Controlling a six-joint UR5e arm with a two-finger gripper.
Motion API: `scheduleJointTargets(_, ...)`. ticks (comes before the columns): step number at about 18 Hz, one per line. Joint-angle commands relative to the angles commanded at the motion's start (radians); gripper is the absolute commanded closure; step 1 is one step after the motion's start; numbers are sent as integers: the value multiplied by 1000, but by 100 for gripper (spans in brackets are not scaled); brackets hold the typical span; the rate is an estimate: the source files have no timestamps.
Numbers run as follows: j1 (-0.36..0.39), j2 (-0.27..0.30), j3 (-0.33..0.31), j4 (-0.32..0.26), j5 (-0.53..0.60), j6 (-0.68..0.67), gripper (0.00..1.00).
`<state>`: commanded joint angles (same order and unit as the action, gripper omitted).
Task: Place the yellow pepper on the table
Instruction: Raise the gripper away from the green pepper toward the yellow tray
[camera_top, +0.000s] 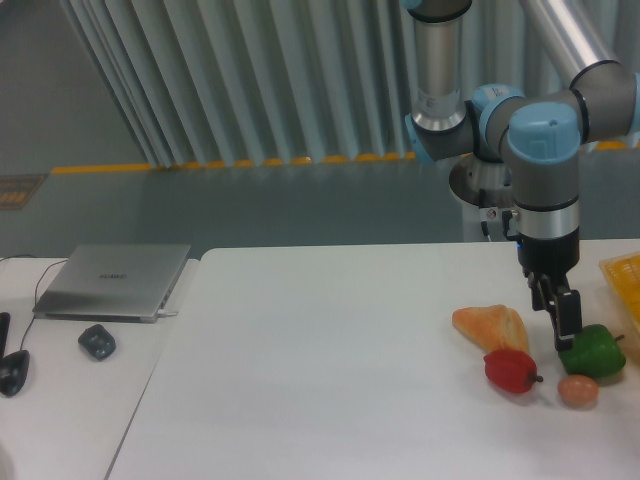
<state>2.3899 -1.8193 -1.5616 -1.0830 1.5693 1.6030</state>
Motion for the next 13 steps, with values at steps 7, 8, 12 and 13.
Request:
scheduleJointTargets(7,5,2,-8,0,-3,-2,0)
scheduleJointTargets(8,8,0,-18,0,-9,-2,0)
scheduleJointTargets(12,12,2,-32,0,-6,-6,0)
scheduleJointTargets(13,21,3,-34,2,-3,-6,0)
